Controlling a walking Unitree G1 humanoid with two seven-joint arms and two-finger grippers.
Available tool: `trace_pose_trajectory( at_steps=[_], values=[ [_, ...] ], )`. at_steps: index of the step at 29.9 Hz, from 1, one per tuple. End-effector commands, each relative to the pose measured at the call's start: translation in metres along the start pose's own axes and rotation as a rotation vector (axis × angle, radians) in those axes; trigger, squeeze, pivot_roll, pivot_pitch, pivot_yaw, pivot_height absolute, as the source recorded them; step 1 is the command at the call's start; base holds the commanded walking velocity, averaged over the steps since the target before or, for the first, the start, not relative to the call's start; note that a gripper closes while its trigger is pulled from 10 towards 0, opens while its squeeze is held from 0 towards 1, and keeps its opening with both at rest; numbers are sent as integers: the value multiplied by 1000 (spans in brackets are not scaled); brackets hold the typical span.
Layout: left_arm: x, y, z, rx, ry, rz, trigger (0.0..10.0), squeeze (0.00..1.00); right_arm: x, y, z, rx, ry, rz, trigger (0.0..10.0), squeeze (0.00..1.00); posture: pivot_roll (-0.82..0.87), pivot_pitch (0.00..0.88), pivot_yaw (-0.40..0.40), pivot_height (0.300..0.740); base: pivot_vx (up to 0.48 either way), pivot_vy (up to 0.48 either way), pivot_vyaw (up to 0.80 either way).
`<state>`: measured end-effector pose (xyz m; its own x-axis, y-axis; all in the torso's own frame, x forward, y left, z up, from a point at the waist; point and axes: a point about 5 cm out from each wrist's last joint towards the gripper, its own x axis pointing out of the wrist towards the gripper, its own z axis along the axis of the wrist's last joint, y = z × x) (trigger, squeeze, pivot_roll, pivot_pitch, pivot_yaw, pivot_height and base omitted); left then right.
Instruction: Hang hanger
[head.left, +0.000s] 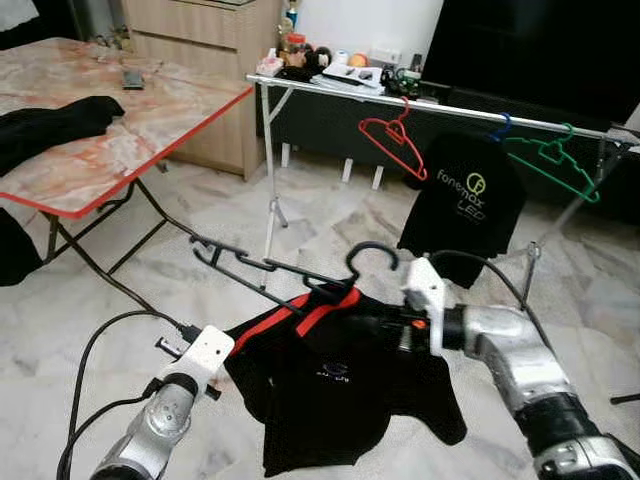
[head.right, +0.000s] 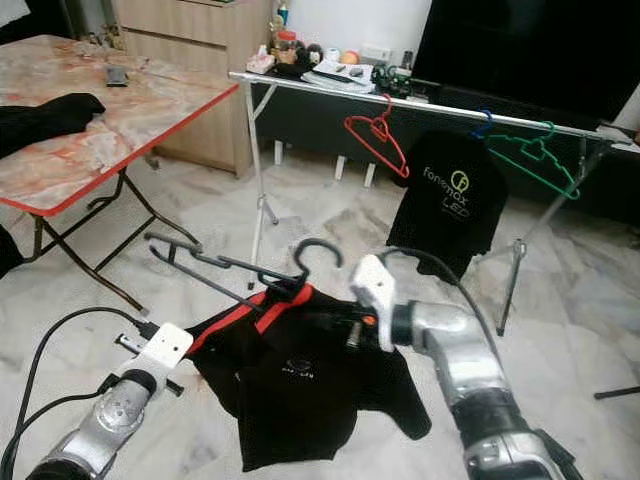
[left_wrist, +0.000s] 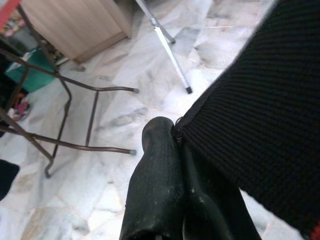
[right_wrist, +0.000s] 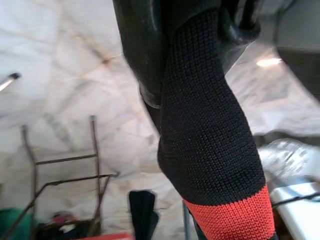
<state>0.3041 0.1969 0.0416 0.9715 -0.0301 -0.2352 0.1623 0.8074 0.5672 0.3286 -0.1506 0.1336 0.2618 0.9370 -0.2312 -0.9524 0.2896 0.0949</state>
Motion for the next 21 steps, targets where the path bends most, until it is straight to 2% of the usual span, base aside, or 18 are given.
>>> trace_pose_trajectory(
  at_steps=[1, 3, 7, 15, 21],
  values=[
    [-5, 3, -13, -15, 62, 7, 0, 0, -21, -1, -12, 38, 2, 6, 0, 0, 102, 67, -91, 740, 0, 0, 0],
    [-5, 3, -13, -16, 62, 4, 0, 0, -25, 0, -18, 64, -5, 23, 0, 0, 105, 69, -90, 740, 0, 0, 0],
    [-6, 3, -13, -16, 61, -4, 0, 0, -34, 6, -32, 87, 50, 94, 0, 0, 109, 69, -87, 740, 0, 0, 0],
    [-6, 4, -13, -11, 65, -16, 0, 0, -49, 9, -56, 18, 258, 105, 0, 0, 112, 72, -82, 740, 0, 0, 0],
    [-6, 3, -13, -10, 66, -25, 0, 0, -57, 12, -58, 11, 286, 158, 0, 0, 110, 73, -80, 740, 0, 0, 0]
  ],
)
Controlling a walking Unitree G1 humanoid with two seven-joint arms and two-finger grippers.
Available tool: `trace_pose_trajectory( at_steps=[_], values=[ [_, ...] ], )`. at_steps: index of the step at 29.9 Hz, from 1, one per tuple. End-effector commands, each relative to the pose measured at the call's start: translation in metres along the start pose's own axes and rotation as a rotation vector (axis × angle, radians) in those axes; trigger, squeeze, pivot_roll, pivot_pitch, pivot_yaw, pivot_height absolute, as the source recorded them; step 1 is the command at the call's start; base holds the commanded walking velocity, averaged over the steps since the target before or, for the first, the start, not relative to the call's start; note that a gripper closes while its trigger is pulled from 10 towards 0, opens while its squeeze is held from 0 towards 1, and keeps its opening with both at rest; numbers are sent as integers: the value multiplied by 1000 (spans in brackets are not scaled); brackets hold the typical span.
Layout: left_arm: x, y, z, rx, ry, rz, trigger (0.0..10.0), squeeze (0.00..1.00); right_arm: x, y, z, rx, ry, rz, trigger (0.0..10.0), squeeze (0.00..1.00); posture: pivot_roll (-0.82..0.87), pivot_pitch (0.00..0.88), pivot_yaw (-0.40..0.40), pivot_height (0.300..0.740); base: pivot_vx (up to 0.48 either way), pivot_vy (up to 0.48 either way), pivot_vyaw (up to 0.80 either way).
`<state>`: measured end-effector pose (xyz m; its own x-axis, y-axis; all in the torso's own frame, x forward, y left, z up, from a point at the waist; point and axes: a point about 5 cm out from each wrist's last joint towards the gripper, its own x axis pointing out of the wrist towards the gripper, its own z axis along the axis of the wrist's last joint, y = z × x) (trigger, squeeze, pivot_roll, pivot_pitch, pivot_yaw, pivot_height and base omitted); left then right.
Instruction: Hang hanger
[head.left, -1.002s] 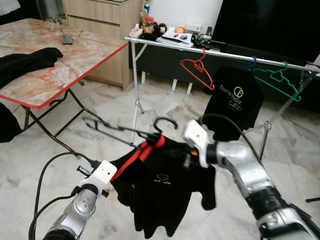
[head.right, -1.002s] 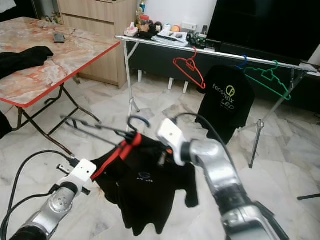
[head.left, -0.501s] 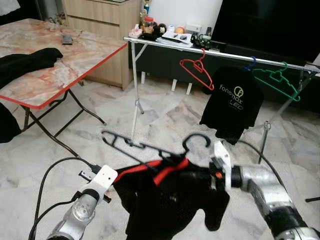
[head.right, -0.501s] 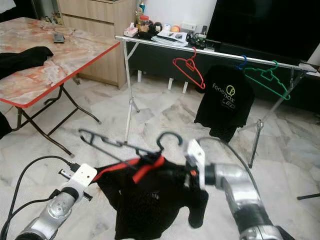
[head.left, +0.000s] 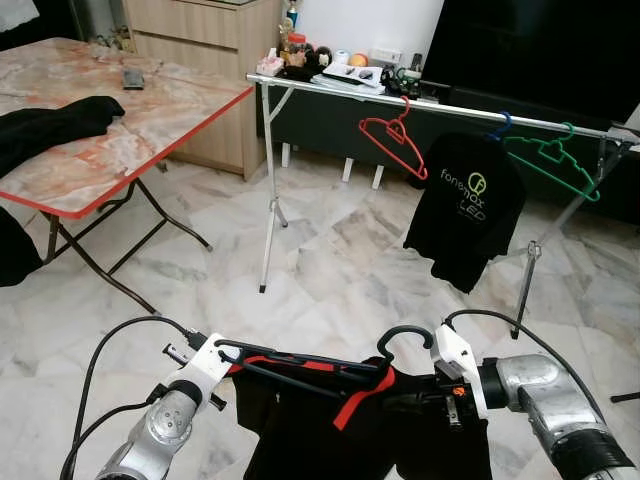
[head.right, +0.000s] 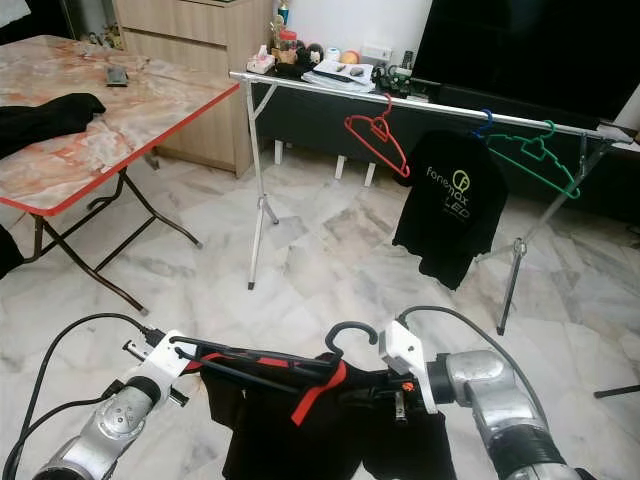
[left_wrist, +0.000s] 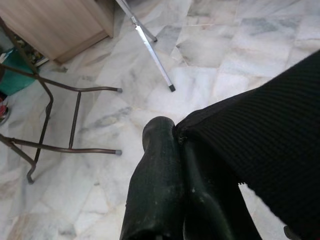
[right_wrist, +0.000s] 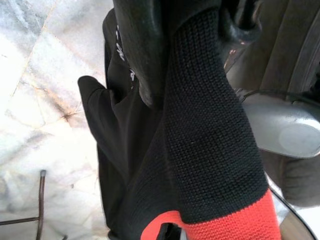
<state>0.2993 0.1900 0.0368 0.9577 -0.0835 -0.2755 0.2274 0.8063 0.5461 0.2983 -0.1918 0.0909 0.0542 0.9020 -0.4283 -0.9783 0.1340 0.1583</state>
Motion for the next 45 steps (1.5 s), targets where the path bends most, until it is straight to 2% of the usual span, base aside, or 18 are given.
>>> trace_pose_trajectory(
  at_steps=[1, 4, 9, 12, 14, 22, 27, 31, 33, 38, 42, 45],
  values=[
    [-4, 12, -13, -7, 63, 42, 0, 0, -20, 2, -10, 3, 88, -16, 0, 0, 110, 73, -80, 740, 0, 0, 0],
    [-4, 12, -12, -7, 64, 38, 0, 0, -24, 1, -21, -48, 242, -44, 0, 0, 107, 73, -78, 740, 0, 0, 0],
    [-4, 11, -12, -7, 64, 37, 0, 0, -23, -6, -15, -78, 238, -94, 0, 0, 106, 72, -78, 740, 0, 0, 0],
    [-3, 11, -12, -7, 65, 36, 0, 0, -23, -8, -18, -95, 308, -126, 0, 0, 106, 74, -78, 740, 0, 0, 0],
    [-3, 11, -12, -7, 66, 34, 0, 0, -22, -16, -19, -126, 392, -223, 0, 0, 108, 74, -80, 740, 0, 0, 0],
    [-3, 11, -12, -5, 70, 31, 0, 0, -22, -22, -18, -147, 430, -290, 0, 0, 108, 74, -81, 740, 0, 0, 0],
    [-3, 7, -12, -1, 75, 13, 0, 0, -18, -28, -11, -139, 371, -358, 0, 0, 108, 74, -83, 740, 0, 0, 0],
    [-3, 5, -12, 10, 76, -2, 0, 0, -13, -29, -5, -121, 284, -362, 0, 0, 105, 74, -83, 740, 0, 0, 0],
    [-3, 5, -13, 11, 76, -4, 0, 0, -13, -29, -5, -116, 273, -363, 0, 0, 105, 74, -83, 740, 0, 0, 0],
    [-2, 5, -7, 0, 61, -11, 0, 0, -8, -30, -12, -125, 339, -391, 0, 0, 106, 74, -84, 740, 0, 0, 0],
    [1, 10, 3, -8, 31, -16, 0, 0, 1, -24, -23, -116, 400, -339, 0, 0, 111, 74, -85, 740, 0, 0, 0],
    [4, 15, 12, -50, 0, -18, 0, 0, 6, -22, -31, -126, 465, -344, 0, 0, 114, 73, -84, 740, 0, 0, 0]
  ],
)
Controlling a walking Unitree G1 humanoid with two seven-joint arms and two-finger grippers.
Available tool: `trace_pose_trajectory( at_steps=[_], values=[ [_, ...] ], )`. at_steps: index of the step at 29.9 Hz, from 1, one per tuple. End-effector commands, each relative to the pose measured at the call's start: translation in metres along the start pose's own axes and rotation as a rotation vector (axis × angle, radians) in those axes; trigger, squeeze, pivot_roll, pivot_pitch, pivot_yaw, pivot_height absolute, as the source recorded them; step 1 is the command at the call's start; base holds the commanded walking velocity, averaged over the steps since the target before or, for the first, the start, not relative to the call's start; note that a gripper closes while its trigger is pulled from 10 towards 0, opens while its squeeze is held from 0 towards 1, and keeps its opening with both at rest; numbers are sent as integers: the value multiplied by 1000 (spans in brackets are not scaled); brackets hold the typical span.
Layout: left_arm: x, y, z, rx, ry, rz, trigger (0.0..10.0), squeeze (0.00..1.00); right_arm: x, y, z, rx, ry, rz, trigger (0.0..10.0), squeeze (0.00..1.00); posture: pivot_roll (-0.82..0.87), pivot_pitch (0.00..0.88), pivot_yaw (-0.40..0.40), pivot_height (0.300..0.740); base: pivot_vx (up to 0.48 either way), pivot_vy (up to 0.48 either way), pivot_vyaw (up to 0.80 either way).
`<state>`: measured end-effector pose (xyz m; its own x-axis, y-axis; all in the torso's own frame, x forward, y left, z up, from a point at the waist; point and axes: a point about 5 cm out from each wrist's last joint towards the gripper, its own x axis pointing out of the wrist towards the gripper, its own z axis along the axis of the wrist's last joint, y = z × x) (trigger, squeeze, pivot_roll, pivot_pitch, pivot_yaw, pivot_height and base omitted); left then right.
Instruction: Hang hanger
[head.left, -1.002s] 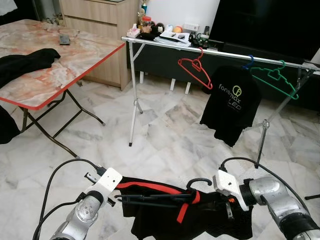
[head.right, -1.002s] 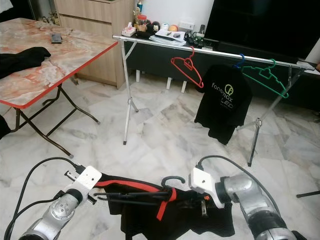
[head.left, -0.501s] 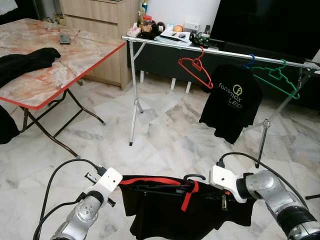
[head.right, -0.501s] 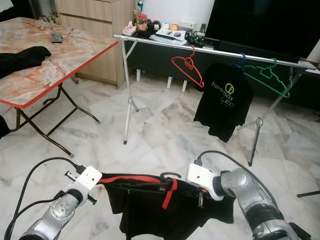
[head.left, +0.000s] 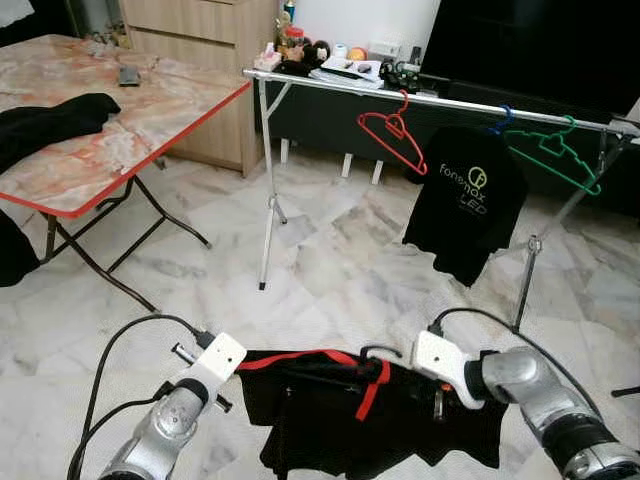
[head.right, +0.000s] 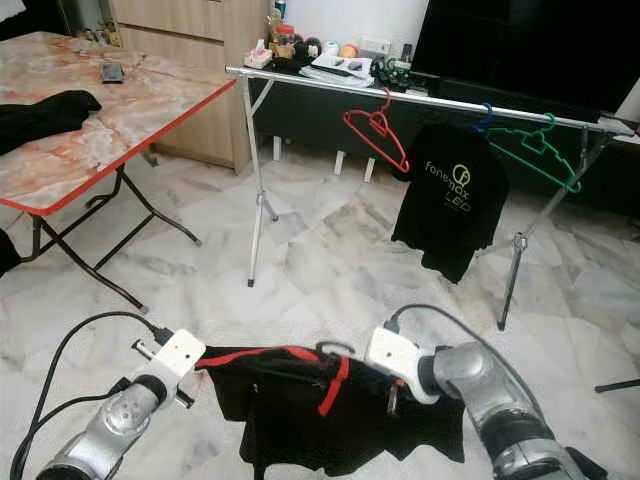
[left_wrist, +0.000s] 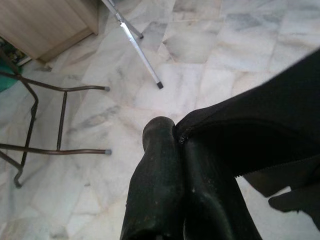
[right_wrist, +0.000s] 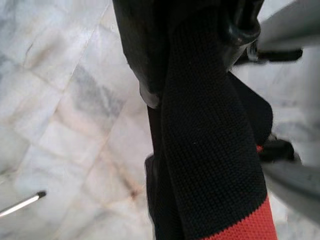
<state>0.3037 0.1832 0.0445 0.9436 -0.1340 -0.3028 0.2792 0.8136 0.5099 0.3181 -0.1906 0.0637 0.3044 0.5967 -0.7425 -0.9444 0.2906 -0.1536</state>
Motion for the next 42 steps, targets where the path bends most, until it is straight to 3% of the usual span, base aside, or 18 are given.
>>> trace_pose_trajectory(
  at_steps=[1, 5, 37, 39, 40, 42],
  values=[
    [1, 15, 5, -31, -5, 30, 0, 0, -2, 2, -14, 19, 82, -21, 0, 0, 115, 73, -84, 740, 0, 0, 0],
    [1, 12, 15, -39, -37, -54, 0, 0, 5, 4, -16, 30, 108, -46, 0, 0, 119, 73, -84, 740, 0, 0, 0],
    [0, 12, 19, -62, -42, -77, 0, 0, 7, 4, -17, 34, 119, -64, 0, 0, 119, 73, -84, 740, 0, 0, 0],
    [-1, -3, 55, -133, -127, -241, 0, 0, 35, 14, -9, 278, -2, -213, 0, 0, 125, 53, -81, 740, 0, 0, 0],
    [-2, -7, 65, -149, -152, -287, 0, 0, 43, 18, -7, 353, -29, -246, 0, 0, 125, 53, -81, 740, 0, 0, 0],
    [-3, -9, 69, -152, -164, -310, 0, 0, 48, 21, -4, 399, -49, -270, 0, 0, 125, 53, -81, 740, 0, 0, 0]
  ],
)
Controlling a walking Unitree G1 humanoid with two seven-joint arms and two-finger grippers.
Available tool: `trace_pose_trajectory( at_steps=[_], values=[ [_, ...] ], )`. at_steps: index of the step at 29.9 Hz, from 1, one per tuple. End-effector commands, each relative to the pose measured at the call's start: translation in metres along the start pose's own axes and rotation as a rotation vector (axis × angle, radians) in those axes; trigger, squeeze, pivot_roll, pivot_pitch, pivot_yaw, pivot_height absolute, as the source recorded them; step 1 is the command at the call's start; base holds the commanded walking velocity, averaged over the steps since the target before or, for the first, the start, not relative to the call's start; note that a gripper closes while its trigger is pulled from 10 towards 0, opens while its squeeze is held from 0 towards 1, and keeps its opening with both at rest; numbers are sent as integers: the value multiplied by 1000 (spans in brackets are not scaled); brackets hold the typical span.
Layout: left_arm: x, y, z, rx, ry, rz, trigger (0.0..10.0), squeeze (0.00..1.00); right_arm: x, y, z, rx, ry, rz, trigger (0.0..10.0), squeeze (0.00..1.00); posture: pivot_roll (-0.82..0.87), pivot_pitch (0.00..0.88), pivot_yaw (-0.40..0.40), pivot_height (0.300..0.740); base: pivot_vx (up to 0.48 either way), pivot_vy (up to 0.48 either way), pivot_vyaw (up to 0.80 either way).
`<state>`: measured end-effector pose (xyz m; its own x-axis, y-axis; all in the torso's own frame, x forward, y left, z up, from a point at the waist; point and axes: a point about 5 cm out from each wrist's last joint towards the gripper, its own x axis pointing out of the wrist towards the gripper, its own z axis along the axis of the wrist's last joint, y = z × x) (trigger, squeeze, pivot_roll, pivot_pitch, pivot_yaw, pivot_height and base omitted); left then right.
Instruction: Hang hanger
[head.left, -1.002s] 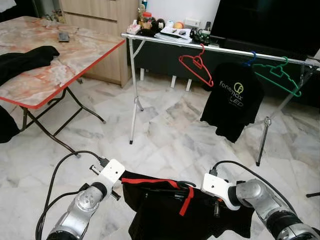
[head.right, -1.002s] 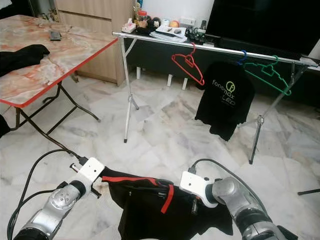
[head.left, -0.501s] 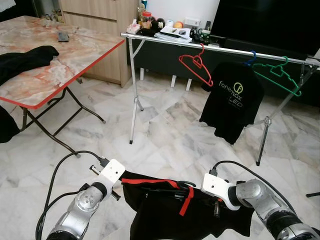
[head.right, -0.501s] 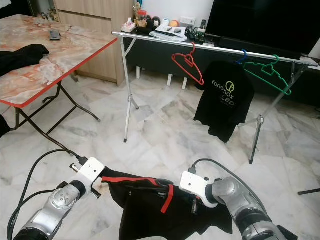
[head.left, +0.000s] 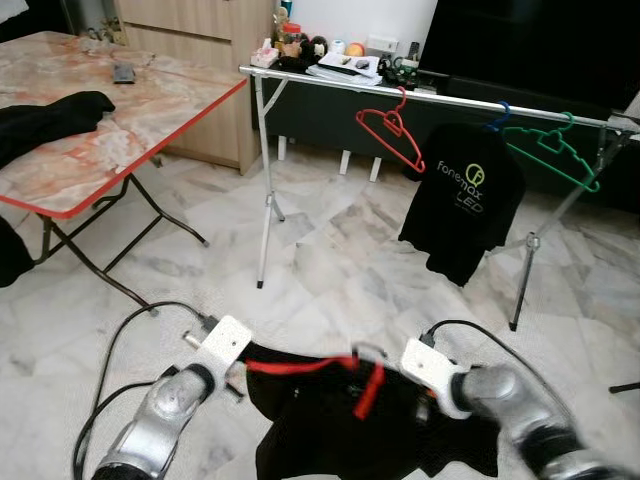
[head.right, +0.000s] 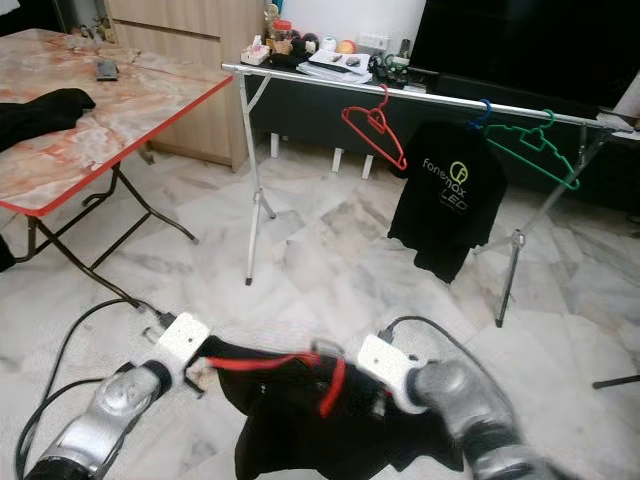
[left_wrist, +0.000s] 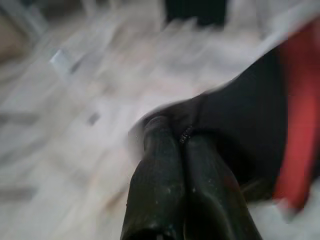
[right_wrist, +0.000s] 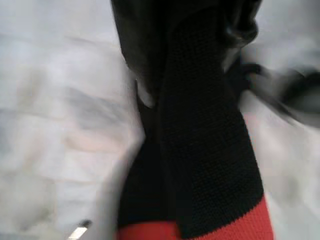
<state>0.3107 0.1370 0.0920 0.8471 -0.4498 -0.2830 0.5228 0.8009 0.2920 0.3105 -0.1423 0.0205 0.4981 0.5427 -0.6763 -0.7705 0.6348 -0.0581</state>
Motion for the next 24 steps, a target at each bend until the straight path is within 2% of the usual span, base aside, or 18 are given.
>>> trace_pose_trajectory(
  at_steps=[1, 12, 24],
  values=[
    [-1, 1, 4, -1, -3, -17, 0, 0, -9, -12, -7, 54, 6, -73, 0, 0, 125, 53, -81, 740, 0, 0, 0],
    [-5, -3, 11, -22, 10, -66, 0, 0, -2, -6, -7, 111, -27, -105, 0, 0, 127, 46, -78, 740, 0, 0, 0],
    [-8, -26, 32, -23, -75, -240, 0, 0, 5, 1, -2, 166, -89, -151, 0, 0, 133, 59, -77, 740, 0, 0, 0]
  ],
)
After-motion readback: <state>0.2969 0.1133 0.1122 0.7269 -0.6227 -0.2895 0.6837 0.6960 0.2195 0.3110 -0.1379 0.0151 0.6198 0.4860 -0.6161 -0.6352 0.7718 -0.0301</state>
